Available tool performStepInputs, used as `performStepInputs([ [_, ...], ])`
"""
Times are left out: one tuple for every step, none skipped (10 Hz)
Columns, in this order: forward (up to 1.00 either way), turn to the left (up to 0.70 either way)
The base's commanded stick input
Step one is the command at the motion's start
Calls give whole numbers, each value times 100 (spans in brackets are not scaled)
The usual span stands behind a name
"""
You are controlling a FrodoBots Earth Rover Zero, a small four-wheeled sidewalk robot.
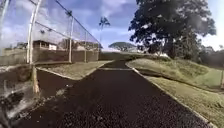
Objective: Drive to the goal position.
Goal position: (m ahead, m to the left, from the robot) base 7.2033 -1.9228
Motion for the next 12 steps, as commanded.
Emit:
performStepInputs([
  [70,0],
  [70,0],
  [70,0],
  [70,0],
  [70,0],
  [70,0],
  [70,0],
  [70,0],
  [70,0],
  [70,0],
  [70,0],
  [70,0],
])
